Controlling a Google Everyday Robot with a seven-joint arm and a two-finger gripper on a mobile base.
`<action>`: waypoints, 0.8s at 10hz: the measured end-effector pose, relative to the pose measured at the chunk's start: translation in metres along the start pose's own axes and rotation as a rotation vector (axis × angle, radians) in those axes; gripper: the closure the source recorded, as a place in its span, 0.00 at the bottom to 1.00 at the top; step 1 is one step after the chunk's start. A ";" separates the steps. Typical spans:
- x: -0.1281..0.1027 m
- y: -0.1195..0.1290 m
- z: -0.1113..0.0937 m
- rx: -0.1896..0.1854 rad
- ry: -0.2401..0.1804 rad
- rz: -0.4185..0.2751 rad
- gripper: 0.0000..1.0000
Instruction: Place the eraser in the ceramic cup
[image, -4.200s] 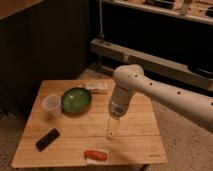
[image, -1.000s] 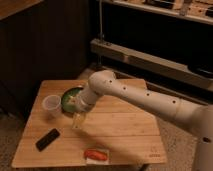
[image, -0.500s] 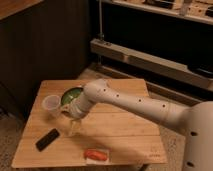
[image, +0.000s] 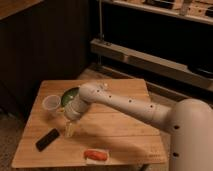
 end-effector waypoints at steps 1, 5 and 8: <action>0.002 0.000 0.007 0.010 0.003 -0.007 0.20; 0.003 0.000 0.026 0.045 0.013 -0.030 0.20; 0.003 0.000 0.026 0.044 0.012 -0.028 0.20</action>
